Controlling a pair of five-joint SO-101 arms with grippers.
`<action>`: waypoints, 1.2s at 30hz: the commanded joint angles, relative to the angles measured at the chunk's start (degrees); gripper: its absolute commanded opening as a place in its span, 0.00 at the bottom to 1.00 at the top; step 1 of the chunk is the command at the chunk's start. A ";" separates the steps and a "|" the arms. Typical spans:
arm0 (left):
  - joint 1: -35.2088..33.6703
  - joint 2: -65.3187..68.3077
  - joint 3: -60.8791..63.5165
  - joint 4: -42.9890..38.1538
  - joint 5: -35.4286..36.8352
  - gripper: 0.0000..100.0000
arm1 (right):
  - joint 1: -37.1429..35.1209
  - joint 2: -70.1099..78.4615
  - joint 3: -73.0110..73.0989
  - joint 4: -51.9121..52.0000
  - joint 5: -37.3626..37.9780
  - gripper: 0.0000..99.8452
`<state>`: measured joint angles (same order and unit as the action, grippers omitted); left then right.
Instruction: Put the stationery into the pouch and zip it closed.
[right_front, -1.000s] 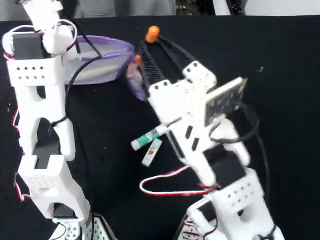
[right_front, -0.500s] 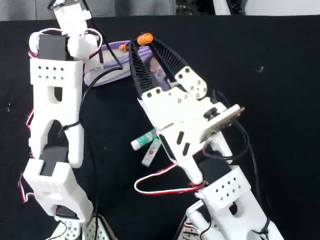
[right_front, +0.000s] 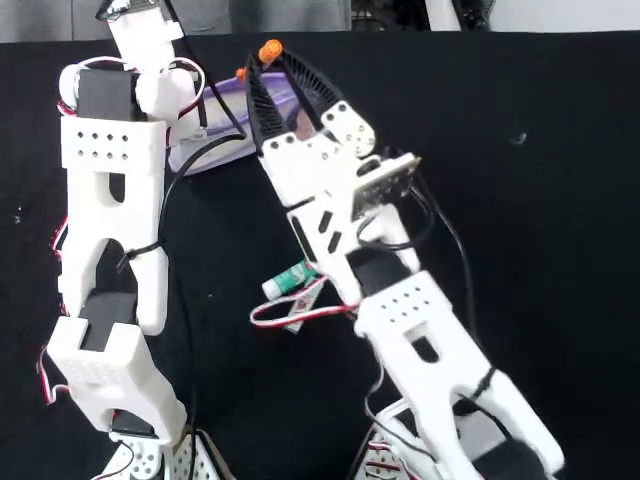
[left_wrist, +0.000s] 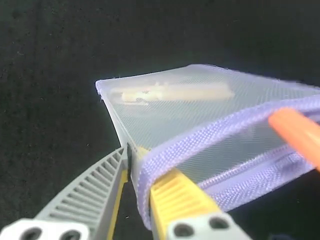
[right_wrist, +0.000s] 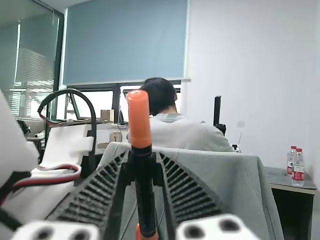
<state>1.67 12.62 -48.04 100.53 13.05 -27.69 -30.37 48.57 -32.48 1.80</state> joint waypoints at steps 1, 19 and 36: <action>0.92 -1.58 0.04 0.26 0.44 0.03 | 1.58 6.37 -4.18 -0.97 -0.44 0.01; -2.15 -1.58 -0.31 0.18 0.53 0.03 | 2.81 0.66 -2.77 5.80 -13.80 0.01; -5.23 2.73 -0.57 -0.70 0.79 0.03 | 1.58 9.19 -7.87 12.22 -14.15 0.16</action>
<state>-2.20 14.37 -47.96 100.44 13.14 -25.49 -21.41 44.35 -20.35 -11.91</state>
